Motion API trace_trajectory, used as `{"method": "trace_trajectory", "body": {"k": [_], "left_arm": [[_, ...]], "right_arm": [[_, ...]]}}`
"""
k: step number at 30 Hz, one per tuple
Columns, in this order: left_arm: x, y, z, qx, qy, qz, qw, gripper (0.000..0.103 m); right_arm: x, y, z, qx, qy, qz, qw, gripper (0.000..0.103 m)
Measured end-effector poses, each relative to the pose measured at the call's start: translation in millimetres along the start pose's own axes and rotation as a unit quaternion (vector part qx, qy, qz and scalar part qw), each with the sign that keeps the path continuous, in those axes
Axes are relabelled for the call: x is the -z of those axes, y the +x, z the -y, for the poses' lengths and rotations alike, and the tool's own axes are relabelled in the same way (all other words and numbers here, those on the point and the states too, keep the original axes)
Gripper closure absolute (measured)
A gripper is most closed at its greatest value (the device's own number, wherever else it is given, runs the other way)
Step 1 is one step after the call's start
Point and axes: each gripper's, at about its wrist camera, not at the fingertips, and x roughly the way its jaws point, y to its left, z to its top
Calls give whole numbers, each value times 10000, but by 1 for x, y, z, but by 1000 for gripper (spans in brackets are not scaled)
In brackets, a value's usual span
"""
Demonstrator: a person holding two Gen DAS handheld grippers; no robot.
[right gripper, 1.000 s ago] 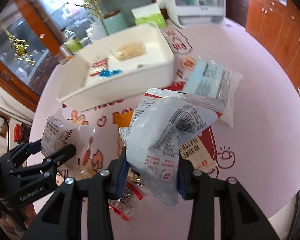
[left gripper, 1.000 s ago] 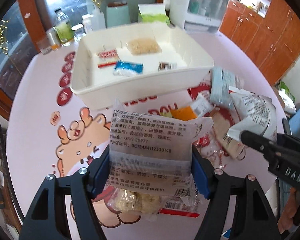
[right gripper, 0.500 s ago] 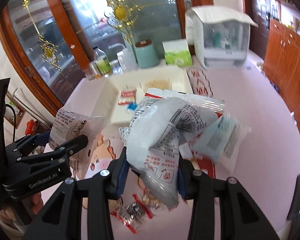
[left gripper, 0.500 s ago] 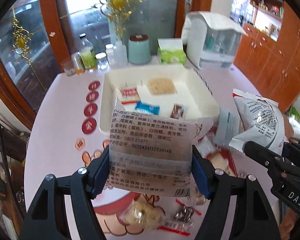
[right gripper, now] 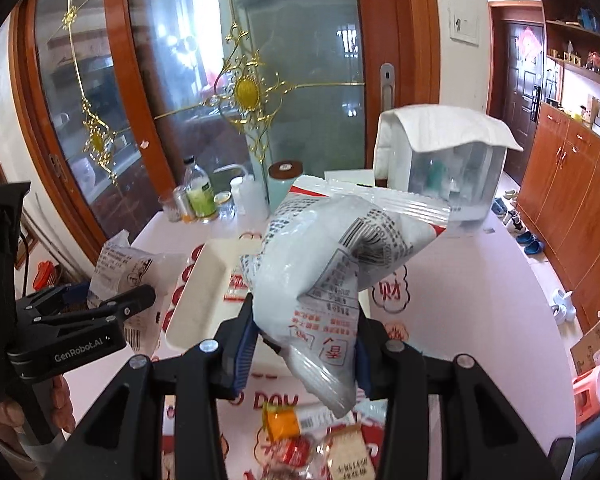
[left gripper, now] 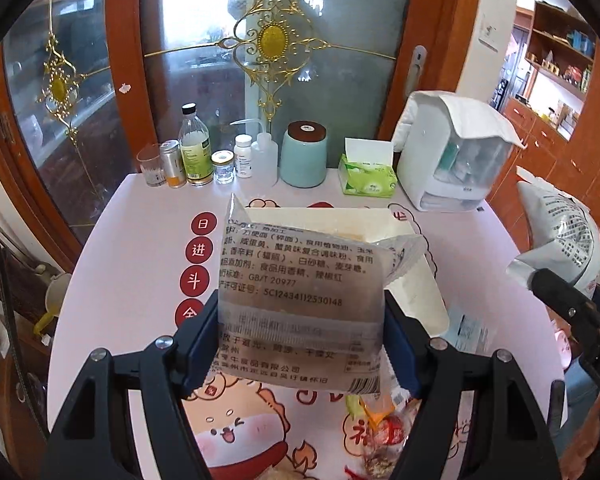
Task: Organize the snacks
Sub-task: 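Carry both bags into the white tray and open both tools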
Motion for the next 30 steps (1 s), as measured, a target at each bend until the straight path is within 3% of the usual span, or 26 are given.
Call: {"method": "trace_trajectory", "body": {"k": [8,13,19,22,24,26,29,30], "left_arm": [[-19,37,-12,-174,-110,-97,9997,31],[-31,63,-9,-363,115,-64,9993,30],[-41,110,-12,-225,131,-403,9988,28],[-41,127,-10,-174,257,-430,9986,18],[-39,138,-8,-241,418,-514,9975,6],[-38,147,-9,-256,409,-615,9969,6],[-36,152,-13,-228,333,-651,9971,4],[-36,153,-14,-223,335,-635,9972,0]], "right_arm": [[-17,44,-1,120,-19,-164,9998,61],[-22,84,-3,207,10,-418,9989,61],[-21,136,-5,296,-50,-795,9964,60],[-19,161,-6,208,-57,-1056,9942,57],[-13,178,-8,251,-136,-1224,9921,56],[-5,192,-10,318,-238,-1368,9898,49],[4,203,-10,240,-224,-1511,9880,26],[5,205,-10,255,-233,-1529,9876,22]]}}
